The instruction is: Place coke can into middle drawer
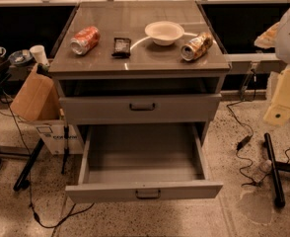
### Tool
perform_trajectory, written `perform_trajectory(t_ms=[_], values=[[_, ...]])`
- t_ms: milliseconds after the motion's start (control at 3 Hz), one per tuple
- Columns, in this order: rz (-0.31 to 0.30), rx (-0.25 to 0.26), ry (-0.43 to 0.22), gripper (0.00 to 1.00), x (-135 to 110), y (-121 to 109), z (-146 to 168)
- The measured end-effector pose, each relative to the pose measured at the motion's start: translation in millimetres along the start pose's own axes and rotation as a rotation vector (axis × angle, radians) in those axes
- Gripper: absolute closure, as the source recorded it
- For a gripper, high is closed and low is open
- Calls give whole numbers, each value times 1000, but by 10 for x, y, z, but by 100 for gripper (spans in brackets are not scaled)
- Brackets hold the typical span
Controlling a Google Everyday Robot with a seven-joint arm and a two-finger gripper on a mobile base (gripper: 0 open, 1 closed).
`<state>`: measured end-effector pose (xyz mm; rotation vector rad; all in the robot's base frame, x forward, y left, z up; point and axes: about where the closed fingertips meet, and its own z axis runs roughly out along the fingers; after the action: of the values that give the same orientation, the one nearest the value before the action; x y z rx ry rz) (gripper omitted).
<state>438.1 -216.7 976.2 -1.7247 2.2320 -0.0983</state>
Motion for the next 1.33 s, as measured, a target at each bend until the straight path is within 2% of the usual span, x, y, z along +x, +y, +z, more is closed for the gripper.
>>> perform_trajectory(t_ms=[333, 667, 1000, 1333], values=[[0, 0, 0, 0, -1, 0, 0], [-9, -1, -76, 0, -322, 90, -10], [-8, -24, -185, 0, -859, 219, 48], [14, -50, -287, 0, -1448, 206, 108]])
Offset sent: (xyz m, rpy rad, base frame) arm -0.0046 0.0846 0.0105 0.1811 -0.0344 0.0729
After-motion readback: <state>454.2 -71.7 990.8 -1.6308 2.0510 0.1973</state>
